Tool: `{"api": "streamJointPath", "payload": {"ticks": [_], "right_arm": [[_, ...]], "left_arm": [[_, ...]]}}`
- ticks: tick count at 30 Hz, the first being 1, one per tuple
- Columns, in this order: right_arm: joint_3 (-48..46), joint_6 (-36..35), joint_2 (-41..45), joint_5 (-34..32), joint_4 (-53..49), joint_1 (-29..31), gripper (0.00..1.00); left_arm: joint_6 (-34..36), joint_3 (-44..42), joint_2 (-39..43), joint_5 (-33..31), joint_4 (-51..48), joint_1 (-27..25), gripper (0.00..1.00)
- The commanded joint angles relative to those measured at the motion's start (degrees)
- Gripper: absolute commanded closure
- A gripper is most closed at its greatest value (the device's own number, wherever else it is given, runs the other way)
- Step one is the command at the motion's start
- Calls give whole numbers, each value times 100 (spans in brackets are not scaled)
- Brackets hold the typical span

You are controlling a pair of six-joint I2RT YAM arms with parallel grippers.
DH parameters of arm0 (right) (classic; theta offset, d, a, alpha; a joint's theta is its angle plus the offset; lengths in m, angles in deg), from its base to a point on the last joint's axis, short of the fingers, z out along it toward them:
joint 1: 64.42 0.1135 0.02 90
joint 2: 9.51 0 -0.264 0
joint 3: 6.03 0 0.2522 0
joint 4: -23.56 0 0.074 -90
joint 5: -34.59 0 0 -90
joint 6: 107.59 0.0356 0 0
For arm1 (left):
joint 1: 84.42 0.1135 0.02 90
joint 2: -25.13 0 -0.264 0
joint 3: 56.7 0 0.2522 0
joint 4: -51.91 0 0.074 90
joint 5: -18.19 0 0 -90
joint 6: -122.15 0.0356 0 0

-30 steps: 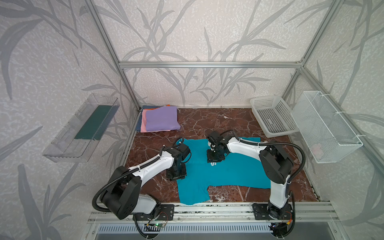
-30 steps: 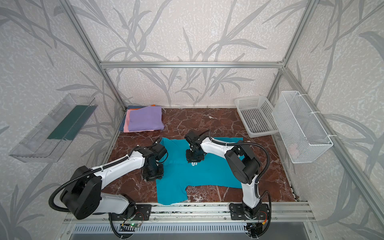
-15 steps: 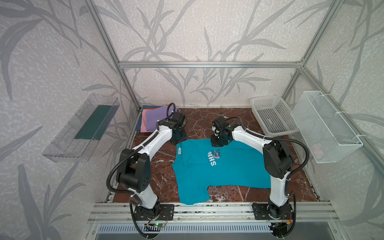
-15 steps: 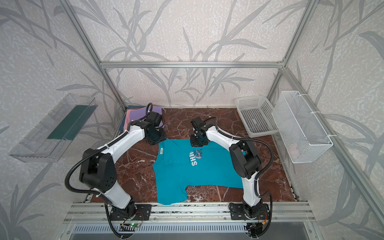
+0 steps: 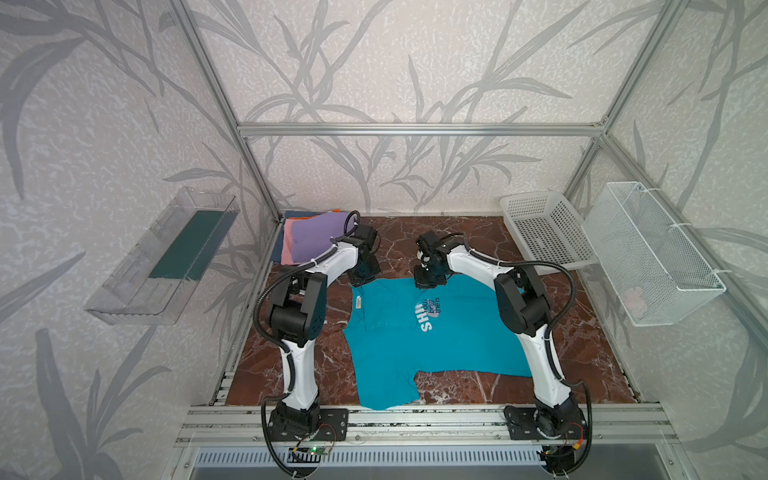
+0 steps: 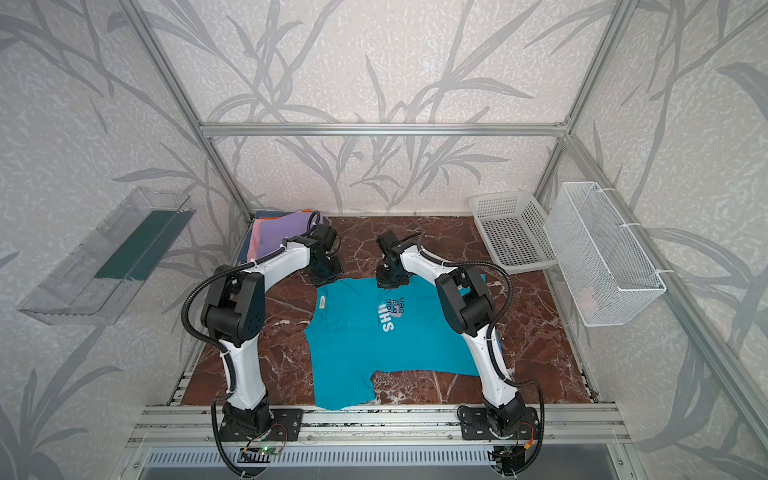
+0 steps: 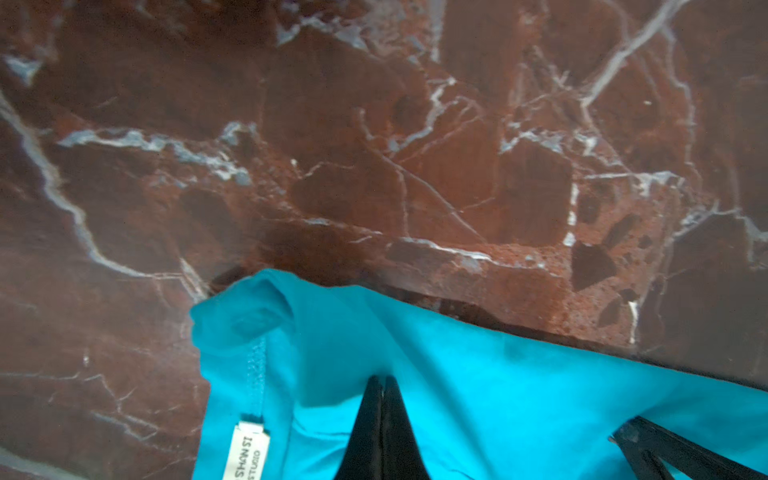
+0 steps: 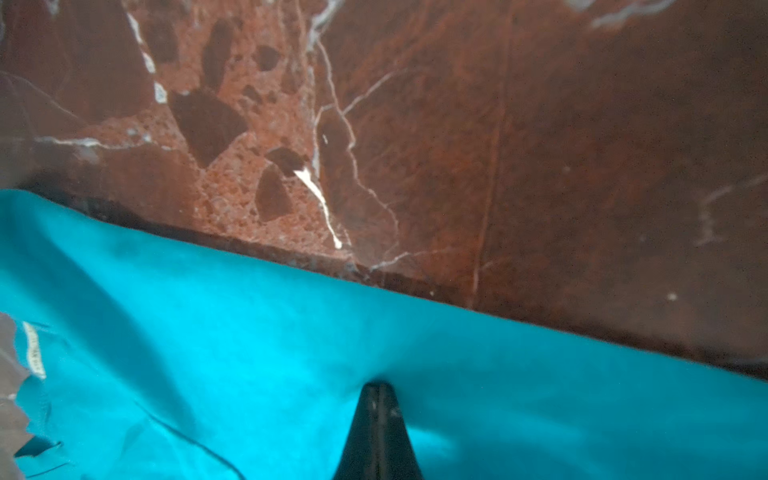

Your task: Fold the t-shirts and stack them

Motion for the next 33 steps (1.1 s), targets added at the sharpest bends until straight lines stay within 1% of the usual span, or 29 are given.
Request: {"api": "streamJointPath", "payload": {"ticks": [1, 6, 10, 13, 17, 21, 24, 26, 28, 30, 33], "right_arm": [[254, -31, -451, -30, -252, -126, 100], [1034, -87, -1015, -87, -525, -272, 100], [1611, -286, -1270, -45, -829, -275, 100], [1494, -439, -931, -29, -649, -227, 100], [1130, -420, -106, 46, -443, -156, 100], [269, -285, 1178, -8, -52, -118, 98], [-648, -247, 2162, -394, -35, -156, 96], [-1336, -178, 2739, -596, -138, -288, 95], [-2123, -66, 3359, -682, -311, -547, 93], [-2826, 75, 3919, -748, -520, -876, 93], [-3917, 244, 4686, -784, -744, -1423, 91]], "left_arm": [[-36, -209, -246, -85, 87, 236, 98], [93, -99, -428, -283, 91, 551, 98], [163, 256, -510, -151, -66, 801, 98], [252, 394, -332, -110, -222, 846, 98], [230, 143, 297, -69, -300, 793, 96], [368, -338, 1214, -231, -551, 576, 90], [679, -804, 1901, -148, -949, 340, 85], [940, -1219, 2339, -97, -1202, 81, 83], [1110, -1673, 2754, -48, -1531, -266, 81], [1097, -2123, 3084, 123, -1730, -619, 78], [808, -2789, 3447, 686, -1807, -923, 75]]}}
